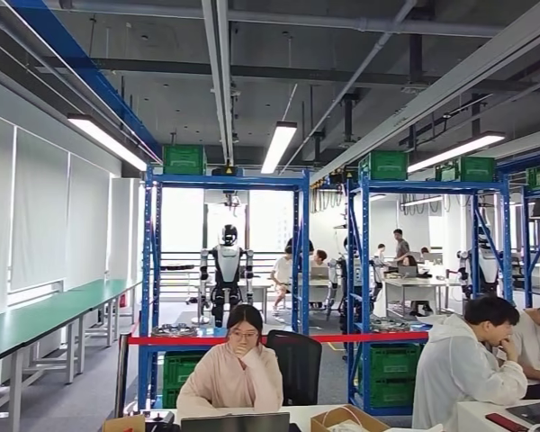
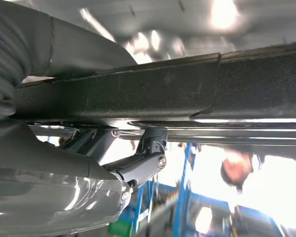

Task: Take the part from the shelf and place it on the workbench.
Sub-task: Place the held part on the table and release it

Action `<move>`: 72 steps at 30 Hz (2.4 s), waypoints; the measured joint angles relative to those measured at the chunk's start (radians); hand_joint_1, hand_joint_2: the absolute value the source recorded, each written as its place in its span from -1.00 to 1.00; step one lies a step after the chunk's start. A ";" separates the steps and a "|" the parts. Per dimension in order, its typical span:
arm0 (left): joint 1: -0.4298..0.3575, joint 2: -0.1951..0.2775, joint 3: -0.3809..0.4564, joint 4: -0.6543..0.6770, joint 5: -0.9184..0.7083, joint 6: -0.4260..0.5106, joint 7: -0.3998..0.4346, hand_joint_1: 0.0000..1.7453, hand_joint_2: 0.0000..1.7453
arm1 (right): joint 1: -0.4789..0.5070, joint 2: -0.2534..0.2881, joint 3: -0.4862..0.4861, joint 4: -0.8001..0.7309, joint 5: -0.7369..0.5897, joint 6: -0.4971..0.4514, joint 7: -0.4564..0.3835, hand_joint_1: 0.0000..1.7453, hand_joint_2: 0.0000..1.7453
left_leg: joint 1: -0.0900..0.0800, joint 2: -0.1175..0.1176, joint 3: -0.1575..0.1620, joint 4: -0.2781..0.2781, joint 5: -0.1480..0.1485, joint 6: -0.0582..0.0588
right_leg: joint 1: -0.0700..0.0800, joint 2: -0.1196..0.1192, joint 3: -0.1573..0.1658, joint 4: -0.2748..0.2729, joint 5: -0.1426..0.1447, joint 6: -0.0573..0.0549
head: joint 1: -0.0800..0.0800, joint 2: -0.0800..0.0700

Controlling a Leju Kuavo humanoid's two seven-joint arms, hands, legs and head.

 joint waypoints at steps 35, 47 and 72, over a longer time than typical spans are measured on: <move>-0.004 0.002 -0.055 0.000 -0.045 0.035 -0.070 -1.00 -1.00 | -0.037 0.051 -0.122 0.280 -0.084 -0.016 -0.088 -1.00 -1.00 | -0.002 0.002 0.105 -0.213 0.080 0.007 | 0.004 0.007 -0.012 0.013 0.000 0.013 | 0.000 0.000; 0.003 0.004 -0.056 0.000 -0.044 0.019 -0.067 -1.00 -1.00 | 0.075 -0.029 -0.178 -0.056 -0.643 0.179 -0.465 -1.00 -1.00 | 0.002 -0.002 0.114 -0.221 0.082 0.032 | -0.012 0.005 -0.082 0.173 -0.054 0.049 | -0.001 0.000; -0.001 0.008 -0.056 0.000 -0.044 0.019 -0.068 -1.00 -1.00 | 0.492 0.034 -0.409 -0.994 -1.417 0.737 -0.626 -1.00 -1.00 | -0.005 0.003 0.121 -0.230 0.088 0.041 | -0.006 0.005 -0.041 0.146 -0.114 0.045 | -0.001 0.000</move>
